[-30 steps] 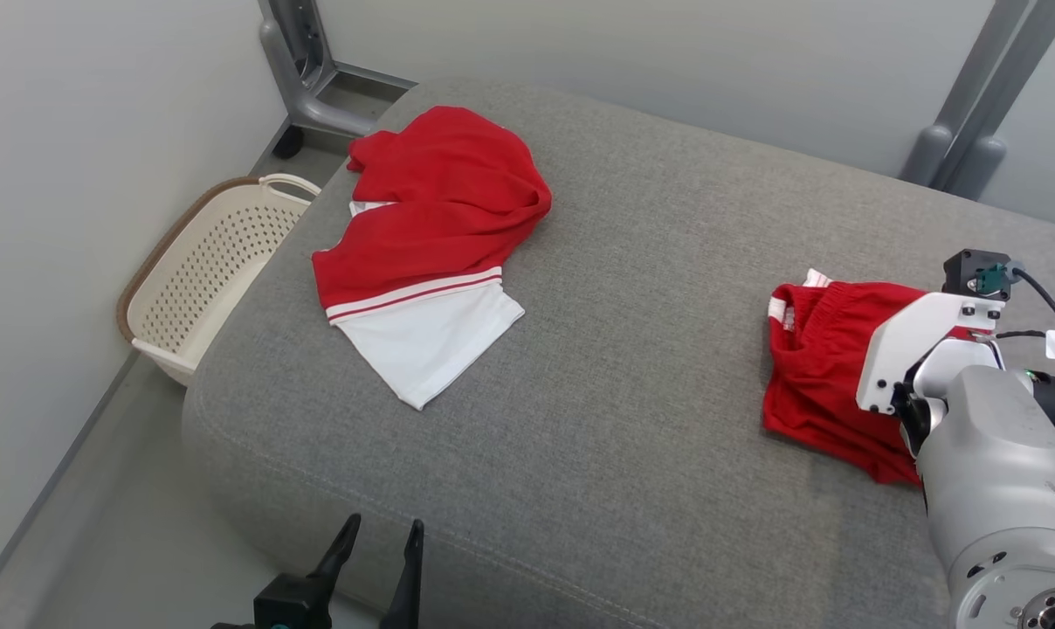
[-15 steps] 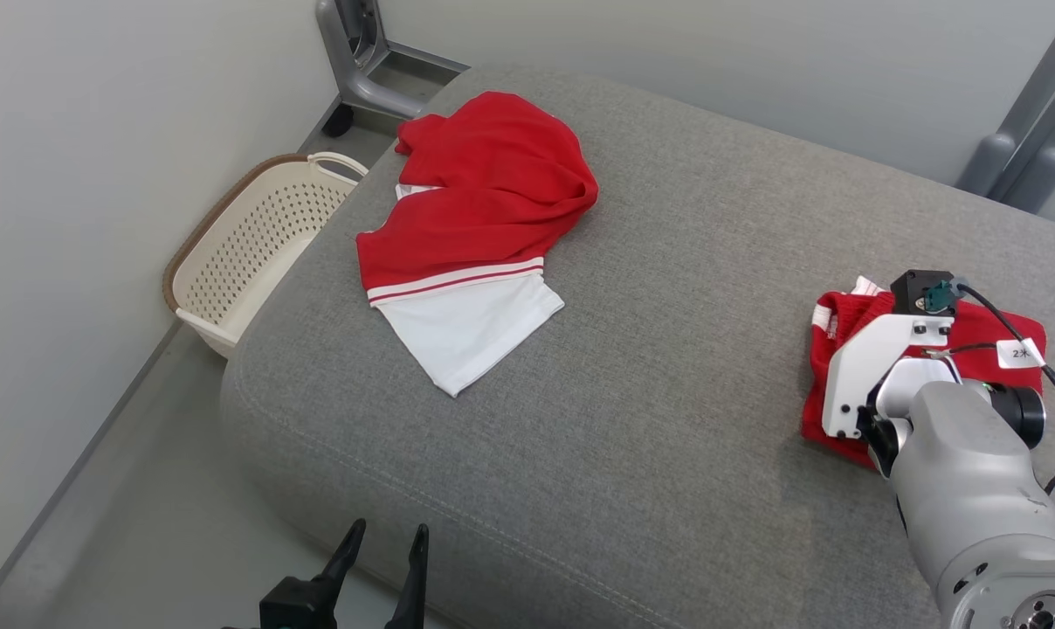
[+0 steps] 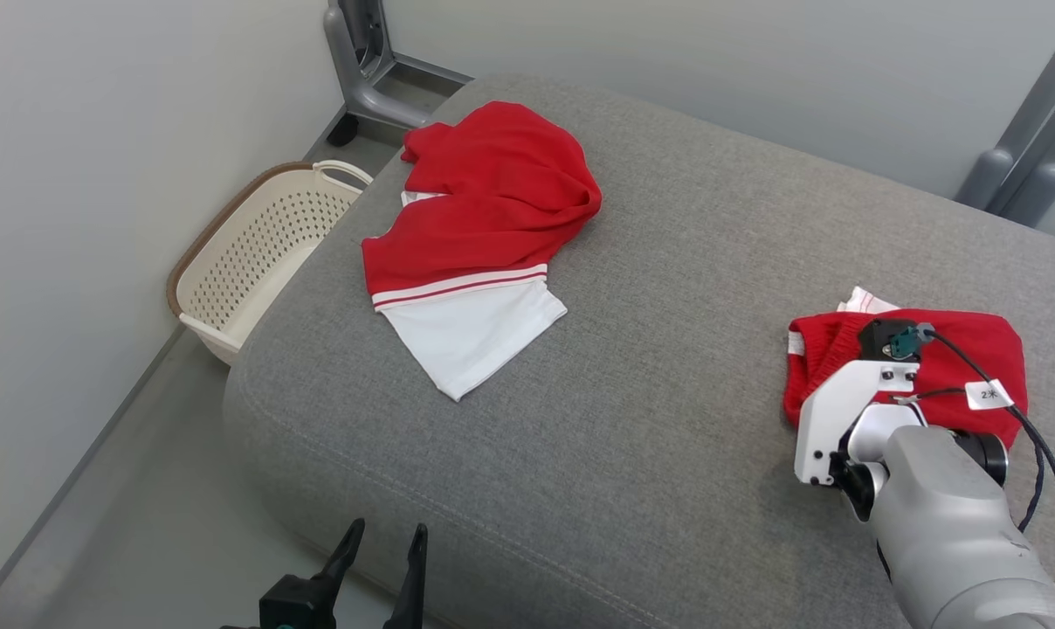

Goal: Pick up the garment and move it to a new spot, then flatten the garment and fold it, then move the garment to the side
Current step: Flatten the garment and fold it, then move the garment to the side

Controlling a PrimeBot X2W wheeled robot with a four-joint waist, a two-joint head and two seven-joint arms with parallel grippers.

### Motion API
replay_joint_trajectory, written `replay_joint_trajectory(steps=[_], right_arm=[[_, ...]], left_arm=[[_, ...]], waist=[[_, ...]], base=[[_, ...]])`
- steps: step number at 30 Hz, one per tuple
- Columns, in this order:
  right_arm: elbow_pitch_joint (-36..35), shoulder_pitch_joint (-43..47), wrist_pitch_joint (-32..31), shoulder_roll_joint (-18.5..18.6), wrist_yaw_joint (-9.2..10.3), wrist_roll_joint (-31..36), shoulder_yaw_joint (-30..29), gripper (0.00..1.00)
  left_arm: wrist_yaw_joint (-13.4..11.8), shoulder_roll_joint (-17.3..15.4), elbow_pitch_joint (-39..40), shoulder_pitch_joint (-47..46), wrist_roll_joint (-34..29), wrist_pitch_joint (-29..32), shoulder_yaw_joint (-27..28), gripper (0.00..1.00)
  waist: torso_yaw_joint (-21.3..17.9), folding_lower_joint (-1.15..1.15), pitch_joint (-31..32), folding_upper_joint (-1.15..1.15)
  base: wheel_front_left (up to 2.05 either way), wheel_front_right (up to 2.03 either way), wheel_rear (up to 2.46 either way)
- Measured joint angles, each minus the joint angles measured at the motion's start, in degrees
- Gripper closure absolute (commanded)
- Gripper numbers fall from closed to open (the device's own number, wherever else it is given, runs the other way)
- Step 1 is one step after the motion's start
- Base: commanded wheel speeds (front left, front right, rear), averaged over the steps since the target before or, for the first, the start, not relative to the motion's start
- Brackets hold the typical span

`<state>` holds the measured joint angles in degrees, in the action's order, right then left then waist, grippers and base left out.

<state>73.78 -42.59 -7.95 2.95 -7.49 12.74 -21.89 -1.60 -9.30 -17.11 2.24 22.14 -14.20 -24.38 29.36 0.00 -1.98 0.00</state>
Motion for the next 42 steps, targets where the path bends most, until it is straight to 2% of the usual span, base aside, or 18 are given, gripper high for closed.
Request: replay_joint_trajectory(steps=[8,9,10,11,12,16,21,26,33,34,42], right_arm=[[0.1,-0.9,0.8,-0.1,0.0,-17.3,16.4,1.0],[0.1,-1.1,1.2,-0.2,0.0,-19.8,18.4,0.71],[0.1,-1.3,1.6,-0.2,0.0,-21.9,20.3,0.56],[0.1,-1.3,2.3,-0.2,0.0,-24.1,21.9,0.32],[0.1,-1.4,2.7,-0.2,0.0,-26.0,23.2,0.0],[-0.1,-1.9,4.9,-0.2,0.0,-32.1,27.3,0.0],[0.0,-2.8,7.4,-0.2,0.0,-33.5,27.4,0.0],[0.1,-2.7,6.8,0.8,0.0,-28.8,20.6,0.0],[0.1,-1.4,3.2,3.6,0.0,-20.3,8.0,0.0],[0.1,-1.4,3.2,3.6,0.0,-20.3,8.0,0.0],[-0.4,-1.1,-0.5,3.6,0.0,-8.3,-7.3,0.0]], left_arm=[[-0.2,-0.7,0.0,0.3,0.3,0.0,0.0,0.0],[-0.4,-0.9,0.1,0.6,0.4,0.0,0.0,0.0],[-0.5,-1.1,0.1,0.8,0.5,0.0,0.0,0.0],[-0.6,-1.4,0.1,1.0,0.5,0.0,0.1,0.0],[-0.7,-1.6,0.2,1.1,0.5,0.0,0.2,0.0],[-1.7,-2.8,1.4,2.3,0.8,0.4,1.1,0.0],[-3.0,-3.7,2.9,3.3,1.8,0.6,2.6,0.0],[-3.7,-4.0,4.1,3.8,2.4,0.6,3.3,0.0],[-4.0,-4.0,4.7,4.2,2.5,0.6,2.9,0.0],[-4.0,-4.0,4.7,4.2,2.5,0.6,2.9,0.0],[-3.7,-4.0,4.8,4.2,2.6,0.6,2.0,0.0]], waist=[[-1.3,0.0,1.9,0.0],[-1.5,0.0,2.2,0.0],[-1.7,0.0,2.6,0.0],[-1.9,0.0,3.0,0.0],[-2.2,0.0,3.4,0.0],[-3.8,0.0,4.9,0.0],[-6.9,0.0,6.1,0.0],[-10.3,0.0,7.1,0.0],[-14.0,0.0,8.1,0.0],[-14.0,0.0,8.1,0.0],[-14.9,0.0,7.1,0.0]], base=[[0.0,0.0,0.0],[0.0,0.0,0.0],[0.0,0.0,0.0],[0.0,0.0,0.0],[0.0,0.0,0.0],[0.0,0.0,0.0],[0.0,0.0,0.0],[0.0,0.0,0.0],[0.0,0.0,0.0],[0.0,0.0,0.0],[0.0,0.0,0.0]])
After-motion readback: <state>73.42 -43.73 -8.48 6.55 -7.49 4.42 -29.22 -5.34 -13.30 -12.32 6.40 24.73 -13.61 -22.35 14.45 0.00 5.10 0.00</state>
